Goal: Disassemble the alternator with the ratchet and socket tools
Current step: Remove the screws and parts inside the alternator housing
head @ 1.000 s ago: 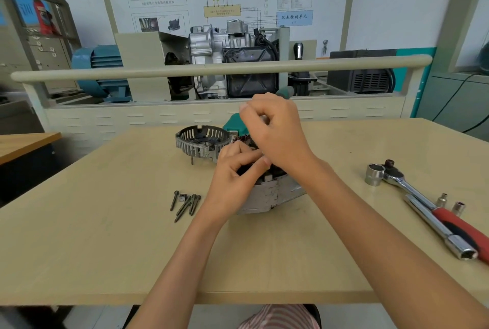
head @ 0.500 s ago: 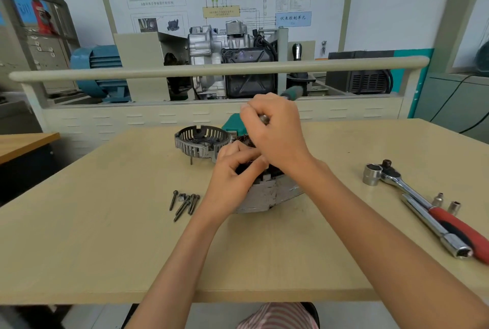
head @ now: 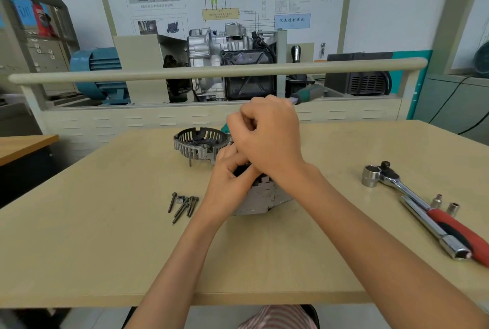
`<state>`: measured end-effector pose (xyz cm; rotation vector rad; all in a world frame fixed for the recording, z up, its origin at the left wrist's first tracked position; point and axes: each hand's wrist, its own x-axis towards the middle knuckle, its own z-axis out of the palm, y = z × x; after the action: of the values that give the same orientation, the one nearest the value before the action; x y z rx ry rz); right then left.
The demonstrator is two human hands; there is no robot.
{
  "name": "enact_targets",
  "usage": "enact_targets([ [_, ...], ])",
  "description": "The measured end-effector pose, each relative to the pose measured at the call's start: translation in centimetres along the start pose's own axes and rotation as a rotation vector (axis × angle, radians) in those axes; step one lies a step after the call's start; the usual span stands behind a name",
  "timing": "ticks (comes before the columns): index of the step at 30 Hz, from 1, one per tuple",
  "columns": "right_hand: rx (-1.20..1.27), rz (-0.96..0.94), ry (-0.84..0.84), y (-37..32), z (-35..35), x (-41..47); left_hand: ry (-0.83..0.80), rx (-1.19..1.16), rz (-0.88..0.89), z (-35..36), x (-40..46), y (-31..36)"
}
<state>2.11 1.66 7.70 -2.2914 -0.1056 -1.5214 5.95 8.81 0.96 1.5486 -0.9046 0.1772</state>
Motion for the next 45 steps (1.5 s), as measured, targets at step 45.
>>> enact_targets([
  [45,-0.120,-0.002,-0.093,0.9,-0.2,0.1,0.050,0.011,0.081,0.3,0.0,-0.4],
])
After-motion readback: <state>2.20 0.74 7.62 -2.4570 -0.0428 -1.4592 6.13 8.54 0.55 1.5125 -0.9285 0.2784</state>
